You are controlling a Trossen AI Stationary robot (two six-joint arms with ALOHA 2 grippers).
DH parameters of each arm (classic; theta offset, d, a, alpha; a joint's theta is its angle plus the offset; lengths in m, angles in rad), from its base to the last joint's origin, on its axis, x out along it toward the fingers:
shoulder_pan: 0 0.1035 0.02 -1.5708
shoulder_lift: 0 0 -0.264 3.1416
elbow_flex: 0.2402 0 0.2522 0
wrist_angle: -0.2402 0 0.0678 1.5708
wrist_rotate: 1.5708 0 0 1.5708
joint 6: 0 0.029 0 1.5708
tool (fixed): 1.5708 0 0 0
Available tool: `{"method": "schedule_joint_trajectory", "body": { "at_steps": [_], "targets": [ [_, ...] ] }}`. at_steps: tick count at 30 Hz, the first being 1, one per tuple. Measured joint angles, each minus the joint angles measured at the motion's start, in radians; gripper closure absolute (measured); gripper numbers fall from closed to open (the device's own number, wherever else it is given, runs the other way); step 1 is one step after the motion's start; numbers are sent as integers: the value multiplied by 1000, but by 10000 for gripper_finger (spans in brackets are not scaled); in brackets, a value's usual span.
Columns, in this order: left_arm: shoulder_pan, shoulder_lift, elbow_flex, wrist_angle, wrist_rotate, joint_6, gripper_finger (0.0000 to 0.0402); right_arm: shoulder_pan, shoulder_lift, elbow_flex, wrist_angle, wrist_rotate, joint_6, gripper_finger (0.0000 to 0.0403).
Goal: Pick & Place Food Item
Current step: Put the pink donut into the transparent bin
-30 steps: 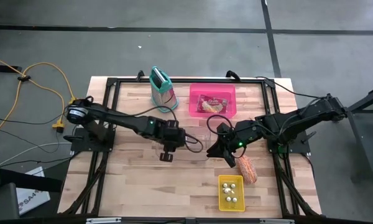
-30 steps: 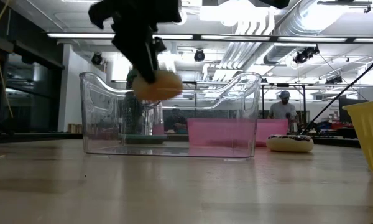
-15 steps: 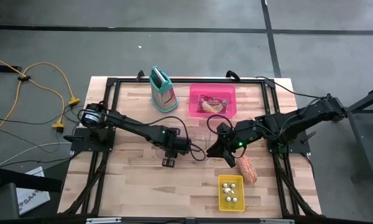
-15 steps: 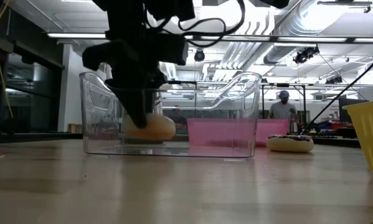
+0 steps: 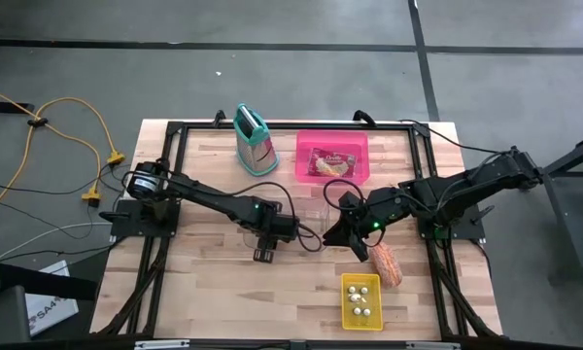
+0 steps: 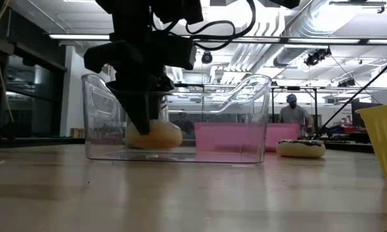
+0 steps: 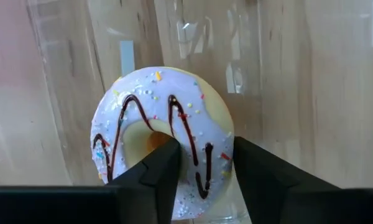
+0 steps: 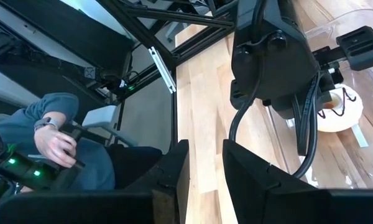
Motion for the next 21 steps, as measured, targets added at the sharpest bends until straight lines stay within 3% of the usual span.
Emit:
{"method": "schedule_joint_trajectory", "body": {
  "at_steps": [6,21],
  "targets": [
    [0,0,0,0,0,0,230,0,0,0,0,0,0,317],
    [3,0,0,3,6,27,226,0,0,0,0,0,0,317]
  ]
}}
